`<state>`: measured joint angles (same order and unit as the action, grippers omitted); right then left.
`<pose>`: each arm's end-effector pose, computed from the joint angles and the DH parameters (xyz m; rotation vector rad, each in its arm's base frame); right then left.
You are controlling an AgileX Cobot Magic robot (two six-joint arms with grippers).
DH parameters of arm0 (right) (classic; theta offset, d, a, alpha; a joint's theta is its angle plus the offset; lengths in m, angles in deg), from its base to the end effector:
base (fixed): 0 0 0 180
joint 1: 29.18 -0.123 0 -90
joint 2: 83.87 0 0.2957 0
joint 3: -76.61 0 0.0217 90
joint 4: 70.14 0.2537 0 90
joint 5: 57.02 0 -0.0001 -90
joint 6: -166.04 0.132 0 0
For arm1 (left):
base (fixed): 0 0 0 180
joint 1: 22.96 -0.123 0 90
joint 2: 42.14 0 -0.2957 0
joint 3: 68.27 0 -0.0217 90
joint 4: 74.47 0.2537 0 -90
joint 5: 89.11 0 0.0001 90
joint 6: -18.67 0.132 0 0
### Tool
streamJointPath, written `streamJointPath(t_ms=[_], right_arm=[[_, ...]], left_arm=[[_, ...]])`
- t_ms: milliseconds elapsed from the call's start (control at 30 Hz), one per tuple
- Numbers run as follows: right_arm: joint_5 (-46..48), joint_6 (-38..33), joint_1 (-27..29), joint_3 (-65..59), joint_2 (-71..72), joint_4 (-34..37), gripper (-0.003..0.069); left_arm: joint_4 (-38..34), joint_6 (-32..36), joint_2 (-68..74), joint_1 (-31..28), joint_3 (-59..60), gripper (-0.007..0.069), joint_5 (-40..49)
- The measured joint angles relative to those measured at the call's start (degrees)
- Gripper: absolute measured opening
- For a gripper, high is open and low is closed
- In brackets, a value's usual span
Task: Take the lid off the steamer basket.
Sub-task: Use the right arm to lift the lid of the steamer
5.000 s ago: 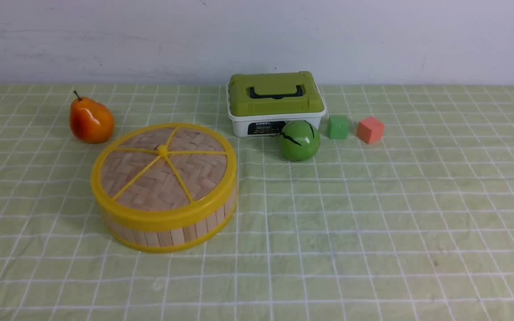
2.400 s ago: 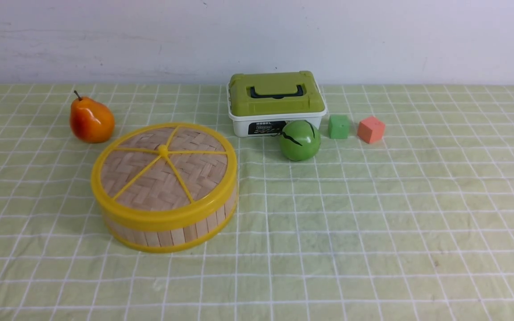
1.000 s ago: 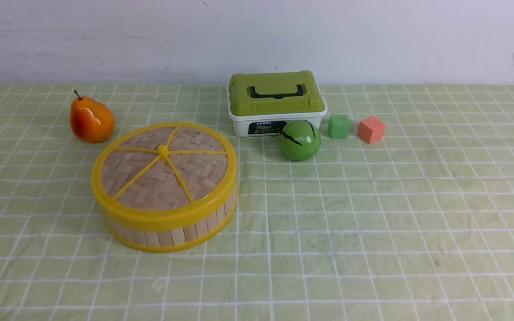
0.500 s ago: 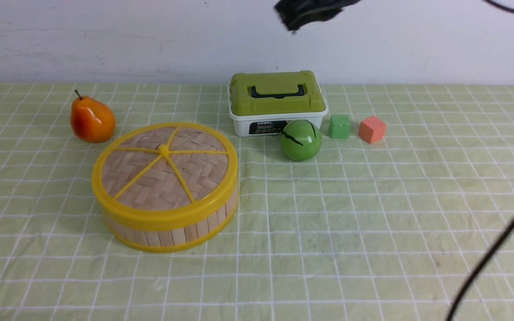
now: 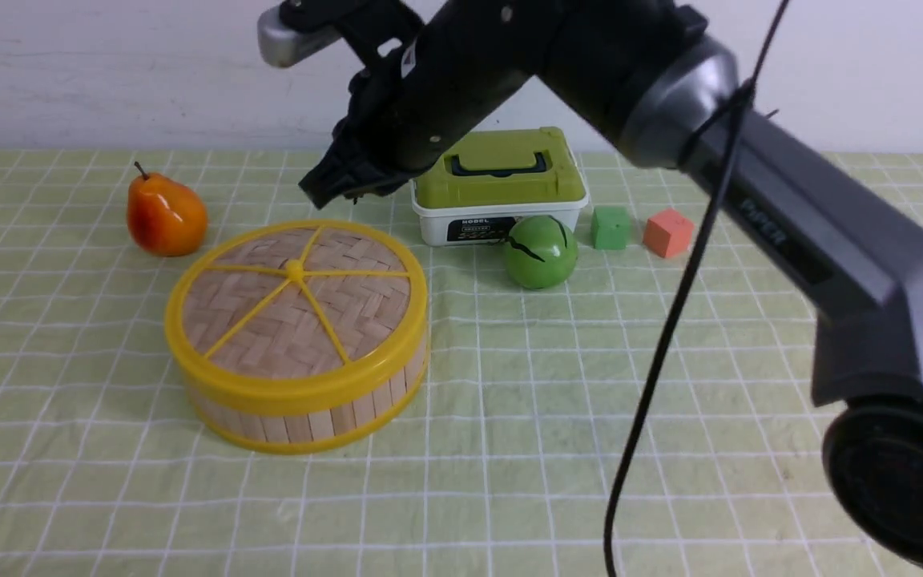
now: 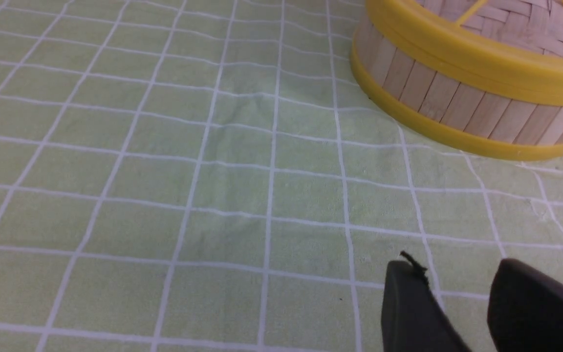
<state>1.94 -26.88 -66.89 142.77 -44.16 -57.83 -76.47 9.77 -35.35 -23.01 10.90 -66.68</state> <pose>0.4292 0.3623 0.3144 -0.9707 2.1373 0.4857 0.0831 -0.0017 0.1558 -0.1692 1.8864 -0.1400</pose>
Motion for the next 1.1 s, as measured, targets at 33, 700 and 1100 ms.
streamJointPath(t_ms=[33, 700, 1100], right_arm=[[-0.6, 0.8, 0.0, 0.0, -0.8, 0.1, 0.0020], [-9.3, 3.3, 0.0, 0.0, -4.6, 3.7, 0.0530], [-14.7, -0.6, -2.3, 0.0, -11.9, 5.9, 0.0424]], left_arm=[[0.0, 0.0, 0.0, 0.0, 0.0, 0.0239, 0.0], [0.0, 0.0, 0.0, 0.0, 0.0, 0.0239, 0.0], [0.0, 0.0, 0.0, 0.0, 0.0, 0.0239, 0.0]])
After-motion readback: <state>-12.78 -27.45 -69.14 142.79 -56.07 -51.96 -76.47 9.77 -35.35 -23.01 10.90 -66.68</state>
